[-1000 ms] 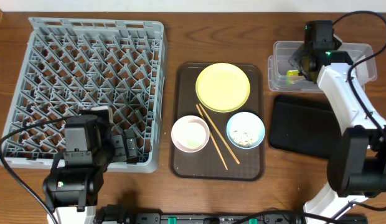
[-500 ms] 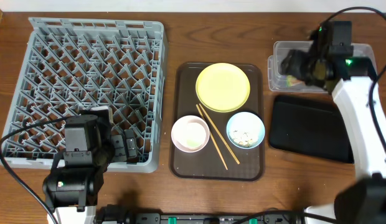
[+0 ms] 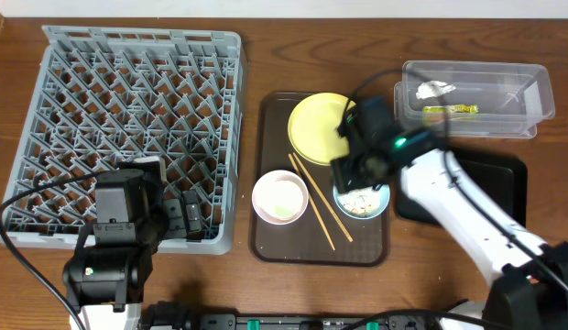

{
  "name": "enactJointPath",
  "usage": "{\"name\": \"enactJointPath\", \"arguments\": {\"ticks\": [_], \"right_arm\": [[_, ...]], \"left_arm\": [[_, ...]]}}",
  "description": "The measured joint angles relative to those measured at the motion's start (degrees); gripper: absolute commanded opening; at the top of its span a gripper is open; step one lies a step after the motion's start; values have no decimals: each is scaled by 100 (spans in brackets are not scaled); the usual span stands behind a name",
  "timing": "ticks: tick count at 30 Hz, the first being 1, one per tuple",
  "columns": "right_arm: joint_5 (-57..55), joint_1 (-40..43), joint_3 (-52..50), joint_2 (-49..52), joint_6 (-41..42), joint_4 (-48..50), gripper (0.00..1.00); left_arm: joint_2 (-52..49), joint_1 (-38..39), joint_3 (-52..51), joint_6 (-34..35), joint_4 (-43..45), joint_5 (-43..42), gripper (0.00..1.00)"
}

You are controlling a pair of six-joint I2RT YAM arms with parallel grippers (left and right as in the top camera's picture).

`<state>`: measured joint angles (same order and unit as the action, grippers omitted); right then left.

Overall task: Sort waste into correct bins and load items into the dishwasher
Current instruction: 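Grasp the rim of the light-blue rice bowl with the right gripper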

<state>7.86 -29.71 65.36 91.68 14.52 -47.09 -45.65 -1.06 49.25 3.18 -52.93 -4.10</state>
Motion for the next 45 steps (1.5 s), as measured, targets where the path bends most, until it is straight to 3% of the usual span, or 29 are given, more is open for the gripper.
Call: {"name": "enactJointPath", "arguments": {"ticks": [13,17,28,36,45], "right_arm": [[-619,-691,-1484,20,811,1707,19],[-658,-717,-1604,20,966,1770,18],[-767,-717,-1665,17,1062,1867,1],[-863,-717,-1613,-33,1051,1816,1],[-745,-533,-826,-251,1043,975,1]], "left_arm": [[0,0,2,0,-48,0,97],[0,0,2,2,-50,0,97],[0,0,2,0,-52,0,97],[0,0,2,0,-52,0,97],[0,0,2,2,-66,0,97]]}}
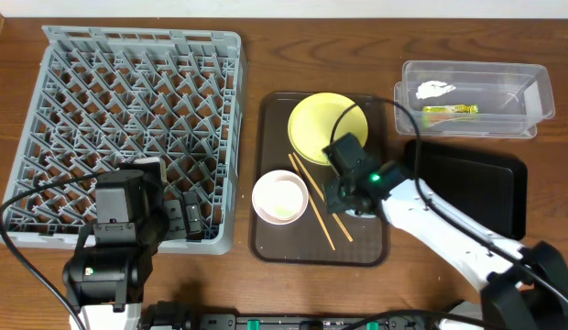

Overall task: Sort waste into correct bins and load items into the dishwasher
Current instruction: 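Grasp the rim of the light-blue rice bowl with the right gripper, then tip the rice out of the blue bowl onto the black tray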

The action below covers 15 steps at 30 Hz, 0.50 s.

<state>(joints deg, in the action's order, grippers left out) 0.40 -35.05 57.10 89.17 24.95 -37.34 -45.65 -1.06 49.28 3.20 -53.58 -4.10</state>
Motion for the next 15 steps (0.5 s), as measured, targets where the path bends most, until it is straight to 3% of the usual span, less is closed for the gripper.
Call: {"name": "enactJointPath", "arguments": {"ticks": [6,15], "right_arm": [[146,715,260,-723,-37,-181,1],[1567,2468,197,-944,-380,-297,1]], "left_arm": [[0,0,0,-2,2,0,97],[0,0,0,-2,4,0,97]]}}
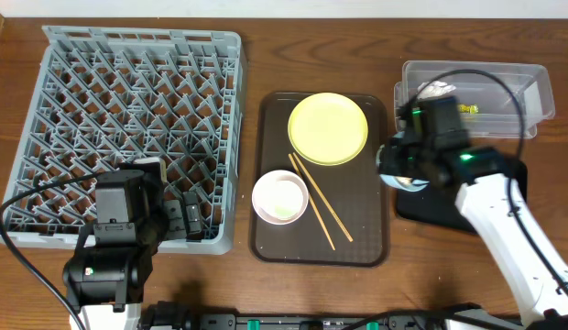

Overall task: Sort waste into correct bins and load items into the dishwasher
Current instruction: 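Tip the rice out of the blue bowl onto the black tray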

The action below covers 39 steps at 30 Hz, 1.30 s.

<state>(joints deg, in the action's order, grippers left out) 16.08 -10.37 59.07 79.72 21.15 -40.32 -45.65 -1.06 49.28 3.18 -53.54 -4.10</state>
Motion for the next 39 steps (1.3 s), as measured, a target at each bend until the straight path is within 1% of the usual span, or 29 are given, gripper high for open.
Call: {"name": "enactJointPath", "arguments": {"ticks": [5,11,16,20,26,39], "right_arm": [[1196,1119,-540,0,-332,297,1],[2400,2151,-1220,2,-496,898,1],[3335,2850,-1648,11,-529,1283,1],[3864,3224,-1742,87,-531,1394,1],[4776,3637,-1749,372,-505,1910,1],[6304,4575,-1753,1412,-103,2715,1]], "left_arm": [[0,0,0,0,0,0,97],[0,0,0,0,-2,0,97],[0,0,0,0,-2,0,97],[0,0,0,0,-4,0,97],[0,0,0,0,-9,0,97],[0,0,0,0,-9,0,97]]}}
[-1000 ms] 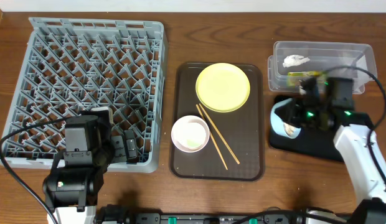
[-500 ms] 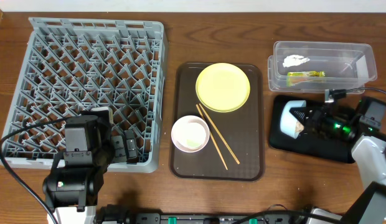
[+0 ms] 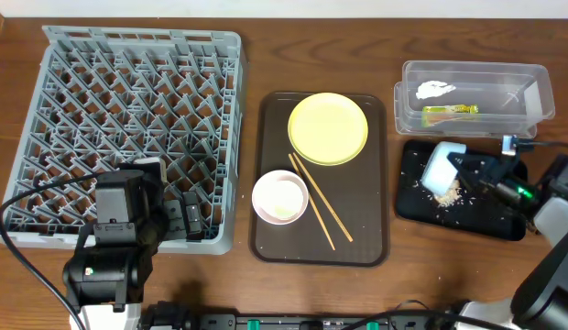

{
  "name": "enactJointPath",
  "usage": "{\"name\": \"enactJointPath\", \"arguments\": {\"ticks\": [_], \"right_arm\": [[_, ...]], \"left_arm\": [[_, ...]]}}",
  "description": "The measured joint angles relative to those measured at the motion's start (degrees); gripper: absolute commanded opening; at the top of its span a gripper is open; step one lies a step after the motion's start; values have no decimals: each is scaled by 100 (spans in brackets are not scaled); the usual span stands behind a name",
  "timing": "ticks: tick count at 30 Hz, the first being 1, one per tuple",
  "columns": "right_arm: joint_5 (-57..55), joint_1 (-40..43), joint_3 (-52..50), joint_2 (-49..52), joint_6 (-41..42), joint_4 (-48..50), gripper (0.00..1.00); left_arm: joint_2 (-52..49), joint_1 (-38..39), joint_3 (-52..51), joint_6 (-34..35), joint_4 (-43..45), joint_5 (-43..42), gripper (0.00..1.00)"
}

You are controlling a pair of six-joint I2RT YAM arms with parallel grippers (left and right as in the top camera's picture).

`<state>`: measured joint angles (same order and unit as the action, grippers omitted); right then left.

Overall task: Sort waste into correct bins and load items into the dishwasher
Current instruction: 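Tip the rice out of the blue bowl onto the black tray, then place the empty blue bowl onto the yellow plate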

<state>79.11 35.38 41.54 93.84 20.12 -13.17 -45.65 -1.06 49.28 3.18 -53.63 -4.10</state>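
Observation:
My right gripper [image 3: 469,171] is shut on the rim of a light blue bowl [image 3: 442,166], which is tipped on its side over the black bin tray [image 3: 476,215]. Food scraps [image 3: 447,193] lie on that tray just below the bowl's mouth. A brown serving tray [image 3: 266,229] holds a yellow plate [image 3: 328,128], a white bowl [image 3: 280,197] and a pair of chopsticks [image 3: 321,202]. The grey dish rack [image 3: 128,110] stands at the left. My left gripper [image 3: 185,218] rests at the rack's front edge, fingers together and holding nothing.
A clear plastic bin [image 3: 531,96] at the back right holds a white tissue [image 3: 435,90] and a yellow-green wrapper [image 3: 449,111]. A cable loops by the table's left front edge.
My right gripper held the blue bowl at the black tray's left edge. Now the arm reaches in from the right, the bowl is tipped over, and scraps lie on the black tray.
The right gripper was first over the blue bowl of food on the brown tray, then low on that bowl. Later the bowl was off the brown tray, at the black tray's edge. Now it is tipped there with scraps spilled out. The left arm stayed still.

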Motion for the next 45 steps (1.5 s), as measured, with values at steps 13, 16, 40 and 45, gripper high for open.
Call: {"name": "enactJointPath", "arguments": {"ticks": [13,16,40,45], "right_arm": [[715,1196,-2,533,656,197,1],[758,1316,-4,533,1019,490,1],[826,-109,-7,466,2448,2326,1],[498,-804,-9,-116,2708,2575,1]], "left_arm": [[0,0,0,0,0,0,97],[0,0,0,2,0,0,97],[0,0,0,0,0,0,97],[0,0,0,0,0,0,97]]}}
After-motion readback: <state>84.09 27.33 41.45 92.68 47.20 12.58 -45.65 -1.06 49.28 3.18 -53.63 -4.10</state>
